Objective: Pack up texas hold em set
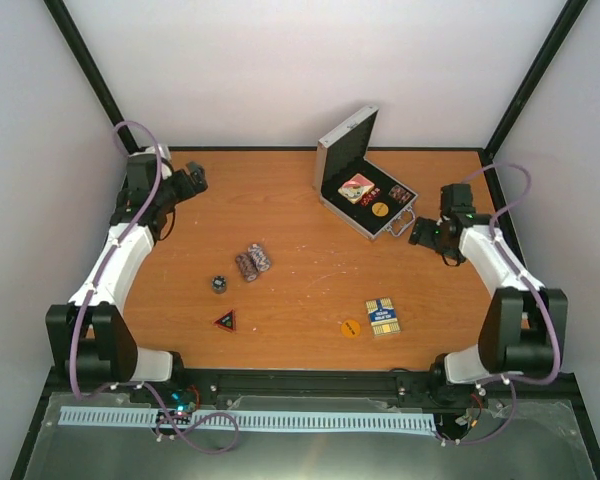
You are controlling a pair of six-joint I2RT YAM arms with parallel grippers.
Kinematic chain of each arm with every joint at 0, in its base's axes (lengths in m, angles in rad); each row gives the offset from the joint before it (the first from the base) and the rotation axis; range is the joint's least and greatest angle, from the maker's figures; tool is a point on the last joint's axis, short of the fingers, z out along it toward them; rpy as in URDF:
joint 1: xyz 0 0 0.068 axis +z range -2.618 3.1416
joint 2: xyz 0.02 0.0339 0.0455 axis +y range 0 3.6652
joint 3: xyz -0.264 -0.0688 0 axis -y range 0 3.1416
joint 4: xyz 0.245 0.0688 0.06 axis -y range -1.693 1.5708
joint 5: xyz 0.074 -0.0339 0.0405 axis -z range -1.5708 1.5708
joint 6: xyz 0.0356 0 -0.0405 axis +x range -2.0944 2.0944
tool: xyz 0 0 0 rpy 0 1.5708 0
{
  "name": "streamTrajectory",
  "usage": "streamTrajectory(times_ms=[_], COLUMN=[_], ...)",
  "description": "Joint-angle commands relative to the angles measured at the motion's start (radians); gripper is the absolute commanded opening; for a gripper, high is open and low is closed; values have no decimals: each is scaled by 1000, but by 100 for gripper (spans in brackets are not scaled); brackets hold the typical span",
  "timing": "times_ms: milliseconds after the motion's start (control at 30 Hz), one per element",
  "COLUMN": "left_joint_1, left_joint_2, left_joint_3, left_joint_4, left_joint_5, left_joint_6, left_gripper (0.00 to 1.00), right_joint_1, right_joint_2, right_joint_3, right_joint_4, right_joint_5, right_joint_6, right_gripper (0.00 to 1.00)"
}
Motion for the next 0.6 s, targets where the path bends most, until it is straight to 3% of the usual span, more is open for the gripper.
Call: streamTrajectory(times_ms=[0,100,367,567], left_joint_1=[-43,-48,-48,-49], left_joint_2=[-39,-71,-41,-73], left_joint_3=[-11,-60,32,17], left_joint_4=[-51,-49,-96,-113], left_joint_5=[82,70,30,17], left_joint_6=[20,41,182,170], left_gripper=[100,100,100,100], right_joint_1=[99,221,466,555], right_joint_2=[102,132,103,85], right_joint_3=[89,101,-34,-100], right_joint_4=[-197,-254,-284,-300], right_joint_5=[-153,-127,-108,-80], right_joint_6=[-23,-16,23,53], right_gripper=[94,94,95,98])
